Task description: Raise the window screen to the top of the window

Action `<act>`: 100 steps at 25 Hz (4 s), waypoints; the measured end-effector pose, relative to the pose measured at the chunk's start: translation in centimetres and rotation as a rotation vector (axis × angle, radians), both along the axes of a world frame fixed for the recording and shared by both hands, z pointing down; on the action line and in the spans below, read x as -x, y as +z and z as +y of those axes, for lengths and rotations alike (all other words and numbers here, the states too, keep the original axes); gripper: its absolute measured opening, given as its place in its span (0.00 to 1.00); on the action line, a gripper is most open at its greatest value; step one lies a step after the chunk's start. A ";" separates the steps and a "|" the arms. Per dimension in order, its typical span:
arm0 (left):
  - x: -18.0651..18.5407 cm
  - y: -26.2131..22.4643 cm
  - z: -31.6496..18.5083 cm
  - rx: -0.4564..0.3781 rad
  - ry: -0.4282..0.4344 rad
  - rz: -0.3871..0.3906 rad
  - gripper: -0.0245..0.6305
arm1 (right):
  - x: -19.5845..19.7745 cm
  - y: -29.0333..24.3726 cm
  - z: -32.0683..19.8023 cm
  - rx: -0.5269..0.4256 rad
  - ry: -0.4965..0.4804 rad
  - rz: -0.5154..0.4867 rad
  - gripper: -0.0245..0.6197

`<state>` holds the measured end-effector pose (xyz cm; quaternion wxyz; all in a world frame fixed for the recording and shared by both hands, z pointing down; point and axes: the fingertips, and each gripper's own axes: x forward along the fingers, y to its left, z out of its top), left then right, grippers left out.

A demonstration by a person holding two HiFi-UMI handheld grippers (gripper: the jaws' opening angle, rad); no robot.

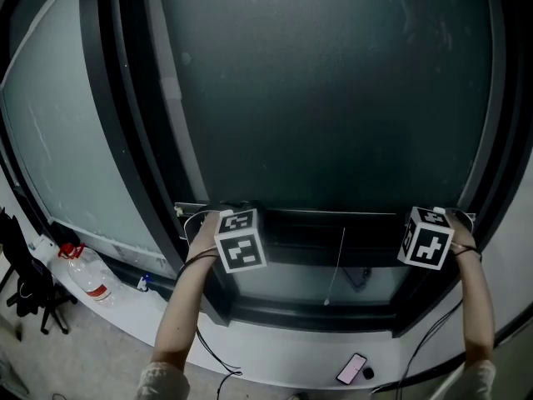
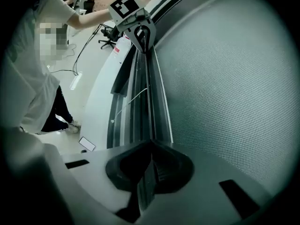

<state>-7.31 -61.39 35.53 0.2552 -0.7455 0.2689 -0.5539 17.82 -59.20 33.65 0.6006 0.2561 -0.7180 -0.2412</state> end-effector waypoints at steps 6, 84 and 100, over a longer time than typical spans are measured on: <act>0.1 -6.7 -0.7 -0.114 -0.026 -0.005 0.07 | 0.0 -6.6 -0.5 -0.140 0.005 0.001 0.05; -0.8 -57.6 -0.6 -1.238 -0.095 0.406 0.07 | 4.8 -58.0 2.7 -1.422 -0.082 -0.289 0.05; -4.6 -27.6 4.1 -0.732 -0.089 1.141 0.05 | 0.4 -28.5 8.8 -1.044 -0.072 -1.206 0.05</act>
